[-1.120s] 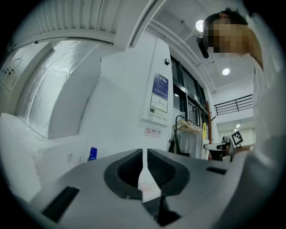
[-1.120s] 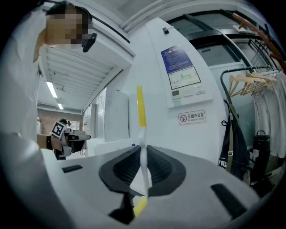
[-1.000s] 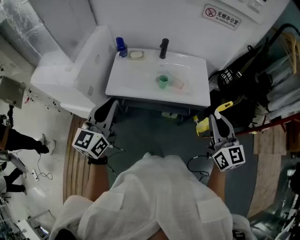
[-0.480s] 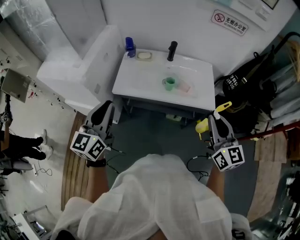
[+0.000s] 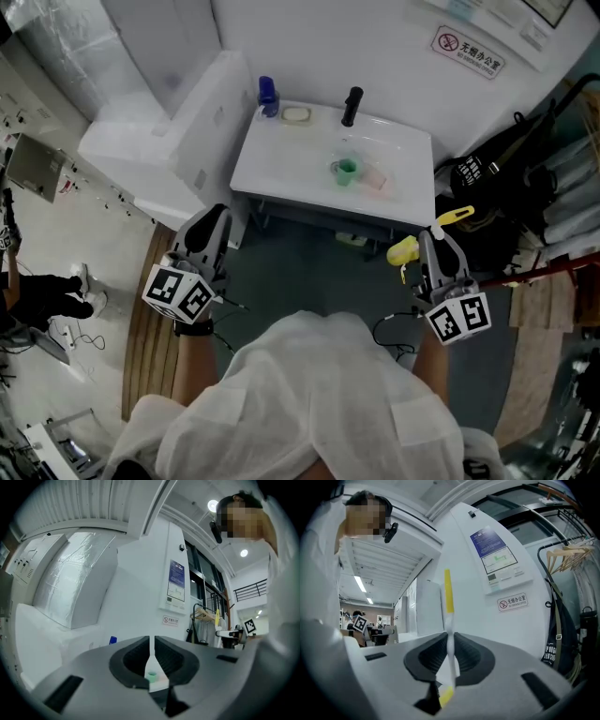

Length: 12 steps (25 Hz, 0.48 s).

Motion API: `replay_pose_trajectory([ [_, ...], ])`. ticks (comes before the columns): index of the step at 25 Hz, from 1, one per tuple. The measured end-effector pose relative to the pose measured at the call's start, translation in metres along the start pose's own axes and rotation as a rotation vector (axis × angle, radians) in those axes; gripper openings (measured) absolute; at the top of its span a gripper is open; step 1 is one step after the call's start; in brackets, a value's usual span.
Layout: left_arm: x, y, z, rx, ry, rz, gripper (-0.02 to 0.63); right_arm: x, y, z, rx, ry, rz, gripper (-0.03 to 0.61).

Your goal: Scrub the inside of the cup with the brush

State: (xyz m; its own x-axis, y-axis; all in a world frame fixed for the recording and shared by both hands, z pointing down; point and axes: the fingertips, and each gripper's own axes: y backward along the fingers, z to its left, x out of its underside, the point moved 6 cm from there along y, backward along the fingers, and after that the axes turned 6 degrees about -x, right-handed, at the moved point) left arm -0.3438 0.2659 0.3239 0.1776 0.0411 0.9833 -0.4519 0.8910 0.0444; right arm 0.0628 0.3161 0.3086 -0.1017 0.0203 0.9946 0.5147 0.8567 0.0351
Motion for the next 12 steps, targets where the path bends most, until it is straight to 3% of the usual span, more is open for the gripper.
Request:
replay_pose_trajectory([
  [12,-0.001,-0.018,0.0,0.006,0.006,0.021,0.032,0.003,-0.004,-0.009,0.017,-0.012,0.008,0.04],
])
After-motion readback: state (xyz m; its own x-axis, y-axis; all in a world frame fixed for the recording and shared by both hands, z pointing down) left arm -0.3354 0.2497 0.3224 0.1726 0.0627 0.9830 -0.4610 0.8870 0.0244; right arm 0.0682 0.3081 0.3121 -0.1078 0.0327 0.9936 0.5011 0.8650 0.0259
